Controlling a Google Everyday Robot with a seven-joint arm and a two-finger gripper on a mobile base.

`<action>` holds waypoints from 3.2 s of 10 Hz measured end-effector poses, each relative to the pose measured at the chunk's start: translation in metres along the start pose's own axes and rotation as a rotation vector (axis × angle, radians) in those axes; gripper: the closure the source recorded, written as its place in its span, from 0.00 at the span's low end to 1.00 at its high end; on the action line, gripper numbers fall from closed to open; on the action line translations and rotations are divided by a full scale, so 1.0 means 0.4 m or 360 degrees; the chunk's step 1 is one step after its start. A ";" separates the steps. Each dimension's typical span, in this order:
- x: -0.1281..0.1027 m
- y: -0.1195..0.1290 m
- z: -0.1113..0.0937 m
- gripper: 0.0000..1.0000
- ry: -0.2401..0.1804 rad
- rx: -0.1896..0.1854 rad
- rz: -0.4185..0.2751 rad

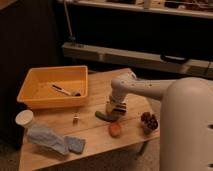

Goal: Wipe tray with eraser

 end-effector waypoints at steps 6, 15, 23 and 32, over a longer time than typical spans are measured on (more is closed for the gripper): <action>0.034 -0.083 -0.007 0.35 0.0014 -0.0075 -0.0097; 0.045 0.009 -0.001 0.89 0.0031 -0.0261 -0.0309; -0.185 0.013 -0.345 1.00 -0.0159 -0.0132 -0.0009; -0.654 0.172 -0.483 1.00 -0.0337 -0.0087 -0.0112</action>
